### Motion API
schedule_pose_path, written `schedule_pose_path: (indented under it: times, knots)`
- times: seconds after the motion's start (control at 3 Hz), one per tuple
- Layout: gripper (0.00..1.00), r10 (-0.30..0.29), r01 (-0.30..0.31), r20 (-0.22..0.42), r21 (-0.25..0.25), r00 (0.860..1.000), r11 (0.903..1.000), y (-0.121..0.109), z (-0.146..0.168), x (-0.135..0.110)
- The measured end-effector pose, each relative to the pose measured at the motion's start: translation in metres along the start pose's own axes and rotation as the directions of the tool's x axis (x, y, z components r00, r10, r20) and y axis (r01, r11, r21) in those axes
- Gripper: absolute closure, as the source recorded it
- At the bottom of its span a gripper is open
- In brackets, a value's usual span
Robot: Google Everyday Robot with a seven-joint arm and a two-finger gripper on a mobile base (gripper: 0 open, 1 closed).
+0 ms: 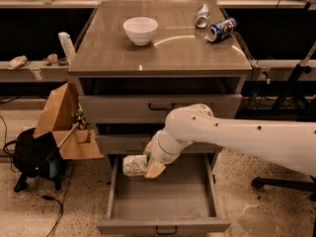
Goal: Pick 7up can from bottom drawer and place on counter
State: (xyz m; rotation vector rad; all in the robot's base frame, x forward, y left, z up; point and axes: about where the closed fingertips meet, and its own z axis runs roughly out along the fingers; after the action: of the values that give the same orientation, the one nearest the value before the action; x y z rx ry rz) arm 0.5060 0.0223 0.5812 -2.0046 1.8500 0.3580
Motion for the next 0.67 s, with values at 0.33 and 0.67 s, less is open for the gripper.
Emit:
schedule_pose_path:
  times: [0.33,0.67]
  knots:
    - [1.0,-0.038,0.037,0.03,0.045,0.999,0.9983,-0.014,-0.019,-0.014]
    - [1.0,-0.074,0.069,0.061,0.083,0.995,0.9942,-0.025,-0.039,-0.028]
